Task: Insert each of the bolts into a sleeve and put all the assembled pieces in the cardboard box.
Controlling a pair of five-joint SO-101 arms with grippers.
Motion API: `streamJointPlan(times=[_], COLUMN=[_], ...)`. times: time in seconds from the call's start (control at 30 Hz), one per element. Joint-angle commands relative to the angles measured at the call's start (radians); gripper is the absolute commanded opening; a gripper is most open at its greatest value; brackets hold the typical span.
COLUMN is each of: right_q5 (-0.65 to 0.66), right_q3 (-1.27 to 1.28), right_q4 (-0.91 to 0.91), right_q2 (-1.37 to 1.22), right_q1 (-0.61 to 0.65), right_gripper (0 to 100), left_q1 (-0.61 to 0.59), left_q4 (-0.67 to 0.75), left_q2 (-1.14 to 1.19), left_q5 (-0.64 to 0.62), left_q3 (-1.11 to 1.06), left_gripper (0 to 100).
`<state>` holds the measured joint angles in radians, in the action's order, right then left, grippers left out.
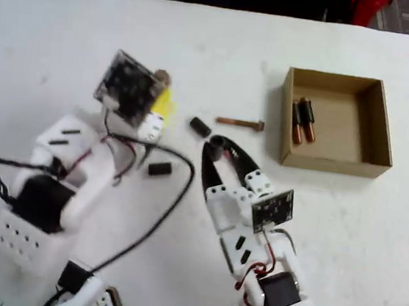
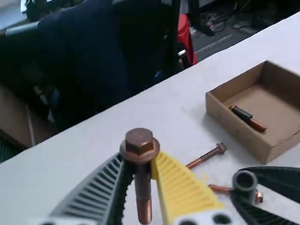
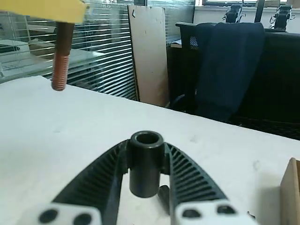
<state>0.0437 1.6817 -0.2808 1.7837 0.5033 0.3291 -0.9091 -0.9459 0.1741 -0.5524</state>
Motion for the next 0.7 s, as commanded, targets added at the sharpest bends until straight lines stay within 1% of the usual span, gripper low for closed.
streamJointPlan(times=[0.0, 0.17, 0.3, 0.4, 0.5, 0.57, 0.67], right_q5=[-0.017, -0.017, -0.023, -0.023, -0.020, -0.018, -0.017], right_q3=[0.008, 0.008, 0.008, 0.008, 0.008, 0.008, 0.008], right_q4=[-0.004, -0.004, -0.004, -0.004, -0.004, -0.004, -0.004], right_q2=[0.016, 0.015, 0.015, 0.015, 0.015, 0.015, 0.015], right_q1=[-0.010, -0.012, -0.010, -0.010, -0.010, -0.010, -0.010], right_gripper=[1.6, 1.6, 1.6, 1.6, 1.6, 1.6, 1.6], left_q1=[0.097, 0.156, 0.168, 0.163, 0.166, 0.168, 0.168], left_q4=[0.064, 0.132, 0.164, 0.167, 0.173, 0.184, 0.256], left_q2=[-0.059, -0.082, -0.093, -0.093, -0.094, -0.096, -0.096], left_q5=[0.003, -0.011, -0.146, -0.207, -0.255, -0.256, -0.258], left_q3=[0.009, 0.008, 0.008, 0.006, -0.051, -0.095, -0.144], left_gripper=[2, 2, 2, 2, 2, 2, 2])
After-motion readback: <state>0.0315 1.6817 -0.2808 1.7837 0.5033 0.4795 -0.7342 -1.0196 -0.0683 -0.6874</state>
